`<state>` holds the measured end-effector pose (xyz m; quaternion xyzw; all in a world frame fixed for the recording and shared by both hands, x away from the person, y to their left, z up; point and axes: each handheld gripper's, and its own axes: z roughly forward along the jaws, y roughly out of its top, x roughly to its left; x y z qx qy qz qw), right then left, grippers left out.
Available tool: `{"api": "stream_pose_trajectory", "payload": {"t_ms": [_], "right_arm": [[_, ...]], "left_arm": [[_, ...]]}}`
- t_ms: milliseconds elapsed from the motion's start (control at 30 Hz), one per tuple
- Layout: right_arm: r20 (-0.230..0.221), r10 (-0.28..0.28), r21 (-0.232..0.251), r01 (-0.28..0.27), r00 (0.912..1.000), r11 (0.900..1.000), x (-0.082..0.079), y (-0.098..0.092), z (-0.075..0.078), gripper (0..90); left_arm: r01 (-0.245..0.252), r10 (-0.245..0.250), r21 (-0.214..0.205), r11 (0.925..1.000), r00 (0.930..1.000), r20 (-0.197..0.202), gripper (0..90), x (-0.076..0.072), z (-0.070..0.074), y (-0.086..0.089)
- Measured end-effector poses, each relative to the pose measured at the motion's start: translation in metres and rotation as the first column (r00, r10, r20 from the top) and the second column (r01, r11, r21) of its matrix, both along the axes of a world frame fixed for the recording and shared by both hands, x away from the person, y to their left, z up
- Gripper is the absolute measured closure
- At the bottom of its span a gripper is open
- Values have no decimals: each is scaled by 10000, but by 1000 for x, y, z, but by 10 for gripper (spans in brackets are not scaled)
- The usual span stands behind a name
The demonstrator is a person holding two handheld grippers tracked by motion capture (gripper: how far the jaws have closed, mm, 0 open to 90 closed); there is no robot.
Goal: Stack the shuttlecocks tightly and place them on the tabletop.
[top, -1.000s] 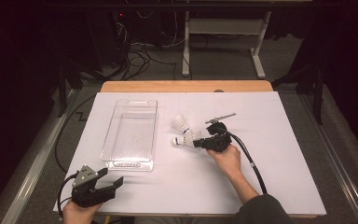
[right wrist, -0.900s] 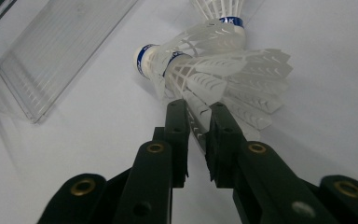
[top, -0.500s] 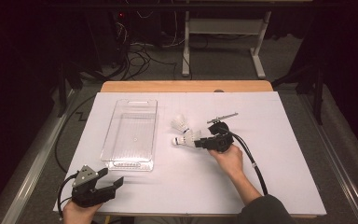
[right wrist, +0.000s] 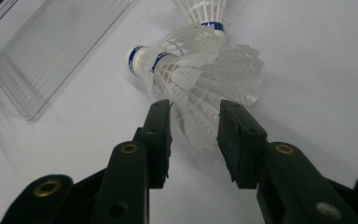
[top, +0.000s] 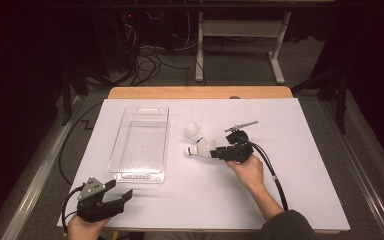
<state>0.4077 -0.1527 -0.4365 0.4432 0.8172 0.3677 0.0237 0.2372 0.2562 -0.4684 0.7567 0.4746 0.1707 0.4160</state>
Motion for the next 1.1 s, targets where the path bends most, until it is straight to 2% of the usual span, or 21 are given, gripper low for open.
{"api": "stream_pose_trajectory", "payload": {"t_ms": [500, 1100], "right_arm": [[245, -107, -114, 110, 9996, 9999, -7, -6, 8, 610], [938, -250, -187, 268, 9953, 9995, -6, -17, 22, 568]], "left_arm": [[11, -11, 20, 10000, 10000, -1, 286, 0, 0, 0], [-24, 24, -26, 10000, 10000, 3, 285, 0, 0, 0]]}}
